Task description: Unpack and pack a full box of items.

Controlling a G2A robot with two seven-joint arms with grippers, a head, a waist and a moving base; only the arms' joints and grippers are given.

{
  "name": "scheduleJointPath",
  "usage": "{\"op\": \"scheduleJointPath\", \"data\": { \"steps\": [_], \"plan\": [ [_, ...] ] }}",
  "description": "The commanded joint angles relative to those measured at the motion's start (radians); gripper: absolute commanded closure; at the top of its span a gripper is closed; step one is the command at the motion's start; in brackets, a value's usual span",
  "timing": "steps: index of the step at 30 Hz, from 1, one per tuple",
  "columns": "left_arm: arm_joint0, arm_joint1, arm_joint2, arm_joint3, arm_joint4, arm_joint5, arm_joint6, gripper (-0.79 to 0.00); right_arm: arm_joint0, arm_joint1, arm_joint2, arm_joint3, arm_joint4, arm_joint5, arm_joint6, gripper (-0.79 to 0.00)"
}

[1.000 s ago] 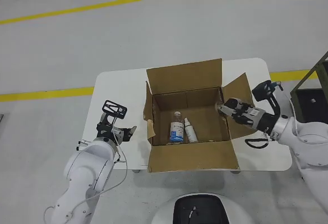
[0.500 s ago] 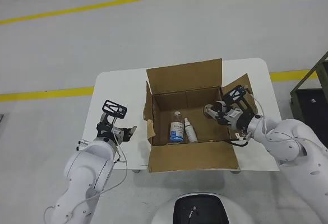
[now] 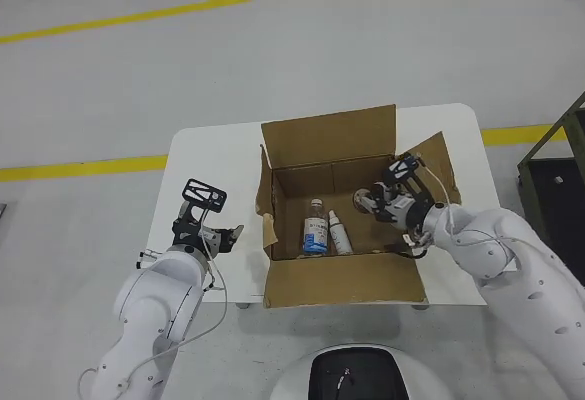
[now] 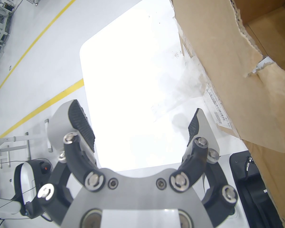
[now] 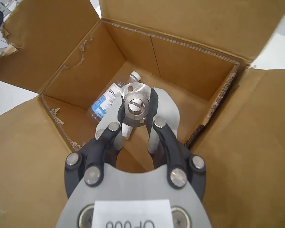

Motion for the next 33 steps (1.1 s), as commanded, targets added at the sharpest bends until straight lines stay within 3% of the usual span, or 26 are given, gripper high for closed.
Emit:
{"op": "scheduleJointPath", "data": {
  "steps": [1,14,29,30,31,33],
  "plan": [
    [0.0,0.0,0.0,0.0,0.0,0.0,0.0,-0.785,0.047,-0.009,-0.043,0.052,-0.01,0.012,0.014,0.0],
    [0.0,0.0,0.0,0.0,0.0,0.0,0.0,-0.785,0.345,-0.113,-0.336,0.412,-0.04,0.128,0.121,0.0],
    [0.0,0.0,0.0,0.0,0.0,0.0,0.0,-0.785,0.443,-0.188,-0.433,0.615,-0.007,0.172,0.142,0.0],
    [0.0,0.0,0.0,0.0,0.0,0.0,0.0,-0.785,0.447,-0.191,-0.437,0.624,-0.007,0.17,0.145,-0.049],
    [0.0,0.0,0.0,0.0,0.0,0.0,0.0,-0.785,0.45,-0.194,-0.44,0.632,-0.006,0.168,0.148,-0.179],
    [0.0,0.0,0.0,0.0,0.0,0.0,0.0,-0.785,0.456,-0.2,-0.444,0.647,-0.006,0.168,0.15,-0.222]
  ]
}}
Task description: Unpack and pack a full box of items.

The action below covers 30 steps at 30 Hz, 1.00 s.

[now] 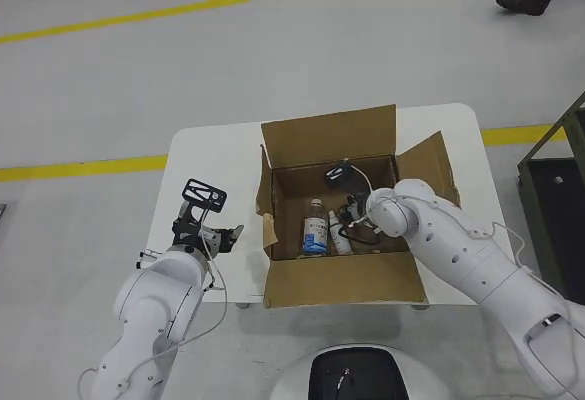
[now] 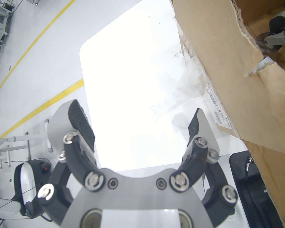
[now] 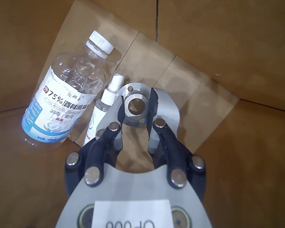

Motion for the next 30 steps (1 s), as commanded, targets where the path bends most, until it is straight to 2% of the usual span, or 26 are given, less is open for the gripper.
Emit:
{"op": "scheduleJointPath", "data": {
  "steps": [1,5,7,11,14,16,18,19,25,30],
  "plan": [
    [0.0,0.0,0.0,0.0,0.0,0.0,0.0,-0.785,0.005,-0.006,-0.001,0.012,0.006,-0.001,-0.003,-0.246],
    [0.0,0.0,0.0,0.0,0.0,0.0,0.0,-0.785,0.01,-0.011,0.002,0.019,0.006,-0.01,-0.007,-0.422],
    [0.0,0.0,0.0,0.0,0.0,0.0,0.0,-0.785,0.011,-0.012,0.01,0.015,0.006,-0.011,-0.013,-0.385],
    [0.0,0.0,0.0,0.0,0.0,0.0,0.0,-0.785,0.003,-0.005,0.044,-0.018,0.006,-0.011,-0.023,-0.385],
    [0.0,0.0,0.0,0.0,0.0,0.0,0.0,-0.785,-0.018,0.012,0.094,-0.097,0.001,-0.029,-0.051,-0.376],
    [0.0,0.0,0.0,0.0,0.0,0.0,0.0,-0.785,-0.049,0.031,0.151,-0.186,-0.008,-0.052,-0.089,-0.296],
    [0.0,0.0,0.0,0.0,0.0,0.0,0.0,-0.785,-0.101,0.056,0.23,-0.297,-0.024,-0.081,-0.141,-0.163],
    [0.0,0.0,0.0,0.0,0.0,0.0,0.0,-0.785,-0.138,0.07,0.274,-0.36,-0.033,-0.096,-0.173,0.0],
    [0.0,0.0,0.0,0.0,0.0,0.0,0.0,-0.785,-0.405,0.137,0.559,-0.726,-0.101,-0.169,-0.316,0.0],
    [0.0,0.0,0.0,0.0,0.0,0.0,0.0,-0.785,-0.594,0.161,0.772,-0.911,-0.096,-0.157,-0.427,0.0]
  ]
}}
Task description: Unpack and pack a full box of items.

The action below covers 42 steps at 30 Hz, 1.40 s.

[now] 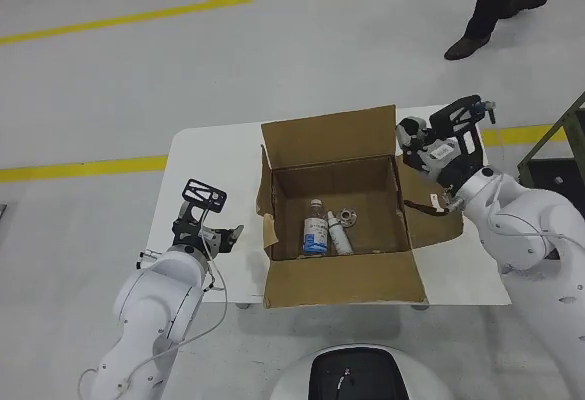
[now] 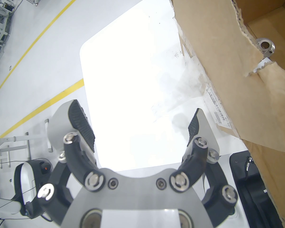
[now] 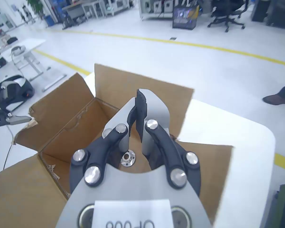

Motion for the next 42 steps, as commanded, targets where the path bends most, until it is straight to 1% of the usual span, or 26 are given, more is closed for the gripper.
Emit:
{"op": "scheduleJointPath", "data": {
  "steps": [1,4,8,11,14,24,26,28,29,34,37,42],
  "plan": [
    [0.0,0.0,0.0,0.0,0.0,0.0,0.0,-0.785,-0.064,0.006,0.084,-0.046,-0.004,0.009,-0.03,0.0],
    [0.0,0.0,0.0,0.0,0.0,0.0,0.0,-0.785,-0.154,0.013,0.188,-0.088,0.012,0.016,-0.074,0.0],
    [0.0,0.0,0.0,0.0,0.0,0.0,0.0,-0.785,-0.253,0.019,0.307,-0.092,0.023,0.022,-0.103,0.0],
    [0.0,0.0,0.0,0.0,0.0,0.0,0.0,-0.785,-0.314,0.02,0.369,-0.064,0.059,0.023,-0.125,0.0],
    [0.0,0.0,0.0,0.0,0.0,0.0,0.0,-0.785,-0.351,0.021,0.39,-0.038,0.073,0.017,-0.125,0.0],
    [0.0,0.0,0.0,0.0,0.0,0.0,0.0,-0.785,-0.351,0.021,0.39,-0.038,0.073,0.017,-0.125,0.0],
    [0.0,0.0,0.0,0.0,0.0,0.0,0.0,-0.785,-0.364,0.021,0.379,-0.038,0.064,0.001,-0.127,0.0],
    [0.0,0.0,0.0,0.0,0.0,0.0,0.0,-0.785,-0.383,0.019,0.365,-0.03,0.076,-0.016,-0.168,0.0],
    [0.0,0.0,0.0,0.0,0.0,0.0,0.0,-0.785,-0.387,0.019,0.359,-0.019,0.053,-0.034,-0.186,0.0],
    [0.0,0.0,0.0,0.0,0.0,0.0,0.0,-0.785,-0.372,0.013,0.286,0.081,0.029,-0.097,-0.322,0.0],
    [0.0,0.0,0.0,0.0,0.0,0.0,0.0,-0.785,-0.331,0.008,0.223,0.153,0.004,-0.12,-0.395,0.0],
    [0.0,0.0,0.0,0.0,0.0,0.0,0.0,-0.785,-0.242,-0.001,0.123,0.244,-0.02,-0.154,-0.457,0.0]
  ]
}}
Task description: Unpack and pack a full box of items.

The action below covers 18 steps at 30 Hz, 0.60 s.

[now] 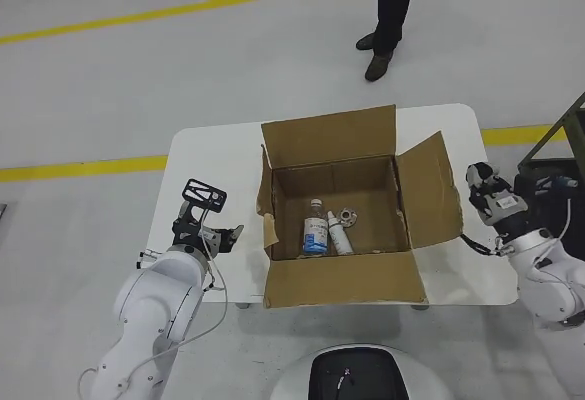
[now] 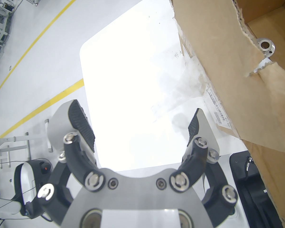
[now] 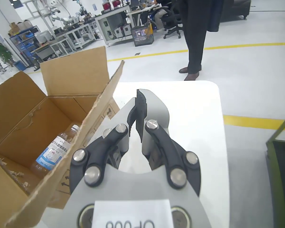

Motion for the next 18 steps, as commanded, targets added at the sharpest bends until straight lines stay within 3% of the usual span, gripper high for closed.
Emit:
{"op": "scheduleJointPath", "data": {
  "steps": [1,14,16,17,18],
  "plan": [
    [0.0,0.0,0.0,0.0,0.0,0.0,0.0,-0.785,0.03,-0.002,-0.028,0.018,-0.01,-0.019,-0.01,0.0],
    [0.011,0.0,-0.006,0.005,0.007,0.002,0.039,-0.785,0.115,-0.003,-0.171,0.02,-0.104,-0.163,0.106,0.0],
    [0.022,0.0,-0.012,0.006,0.029,0.0,0.084,-0.339,0.122,-0.002,-0.186,0.022,-0.133,-0.166,0.136,0.0],
    [0.025,-0.001,-0.014,0.006,0.031,0.002,0.1,-0.015,0.125,-0.002,-0.192,0.022,-0.138,-0.167,0.145,0.0],
    [0.025,-0.001,-0.012,0.003,0.038,-0.006,0.116,0.0,0.127,-0.002,-0.196,0.021,-0.14,-0.168,0.15,0.0]
  ]
}}
